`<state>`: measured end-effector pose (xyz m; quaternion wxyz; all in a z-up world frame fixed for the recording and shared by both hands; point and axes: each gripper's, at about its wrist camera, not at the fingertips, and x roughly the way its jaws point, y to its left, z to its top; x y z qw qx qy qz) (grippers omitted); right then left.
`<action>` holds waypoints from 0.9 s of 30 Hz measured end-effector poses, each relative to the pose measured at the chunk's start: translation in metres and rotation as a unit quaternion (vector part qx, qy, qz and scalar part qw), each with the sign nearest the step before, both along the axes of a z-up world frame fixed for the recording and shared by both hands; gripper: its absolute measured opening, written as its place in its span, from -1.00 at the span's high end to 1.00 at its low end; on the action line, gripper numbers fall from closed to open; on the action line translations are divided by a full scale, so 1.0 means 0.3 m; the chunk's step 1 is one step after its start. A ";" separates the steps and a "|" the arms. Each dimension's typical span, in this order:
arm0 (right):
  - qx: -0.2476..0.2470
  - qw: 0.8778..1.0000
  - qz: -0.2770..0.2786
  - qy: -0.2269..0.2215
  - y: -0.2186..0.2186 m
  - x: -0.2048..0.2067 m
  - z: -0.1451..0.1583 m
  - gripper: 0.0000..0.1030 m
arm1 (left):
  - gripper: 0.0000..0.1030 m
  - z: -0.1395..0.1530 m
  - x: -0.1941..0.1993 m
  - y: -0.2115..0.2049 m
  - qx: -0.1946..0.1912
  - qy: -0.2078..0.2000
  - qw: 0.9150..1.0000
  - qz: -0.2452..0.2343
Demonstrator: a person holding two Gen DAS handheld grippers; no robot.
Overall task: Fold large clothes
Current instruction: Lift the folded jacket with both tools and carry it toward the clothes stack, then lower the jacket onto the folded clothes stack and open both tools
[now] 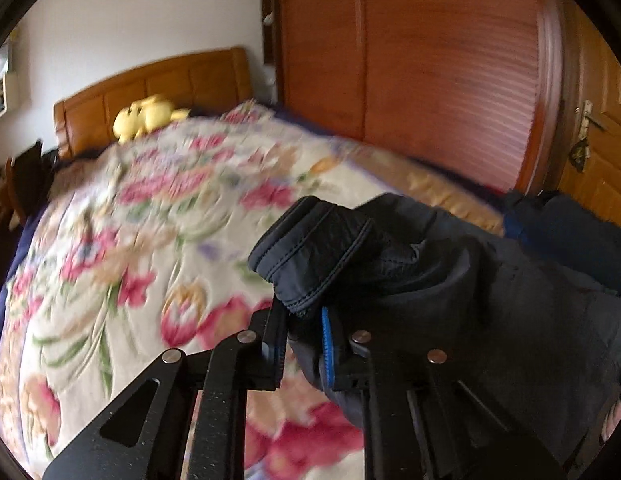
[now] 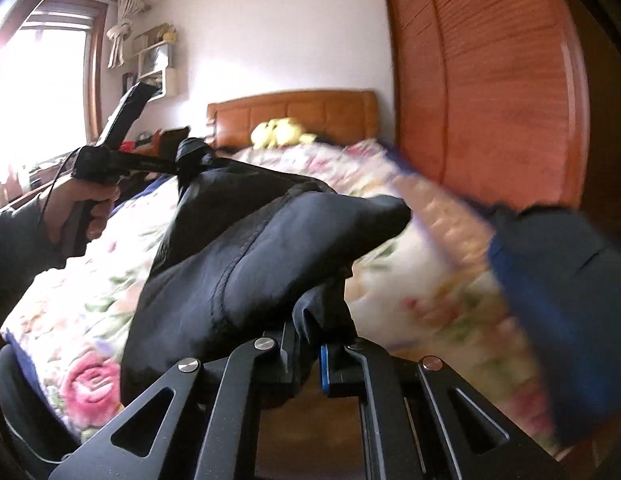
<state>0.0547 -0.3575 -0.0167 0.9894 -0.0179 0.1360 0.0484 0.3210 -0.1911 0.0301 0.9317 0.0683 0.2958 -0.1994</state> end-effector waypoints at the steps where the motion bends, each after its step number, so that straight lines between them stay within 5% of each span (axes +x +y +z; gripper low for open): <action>1: -0.006 1.000 -0.010 -0.008 -0.035 -0.011 0.024 0.88 | 0.70 0.026 -0.001 -0.034 -0.002 -0.004 1.000 -0.005; 7: -0.044 0.993 -0.089 -0.059 -0.305 -0.110 0.219 0.89 | 0.70 0.221 0.003 -0.349 -0.014 -0.035 0.997 -0.061; 16: -0.085 0.966 -0.222 -0.097 -0.667 -0.364 0.426 0.89 | 0.70 0.435 -0.027 -0.907 -0.037 -0.056 0.984 -0.163; 19: -0.082 0.957 -0.266 -0.079 -0.787 -0.416 0.410 0.89 | 0.70 0.386 -0.016 -1.056 -0.053 -0.033 0.978 -0.197; 27: -0.017 0.949 -0.314 0.036 -1.037 -0.328 0.171 0.89 | 0.67 0.046 0.038 -1.272 0.014 0.054 0.976 -0.209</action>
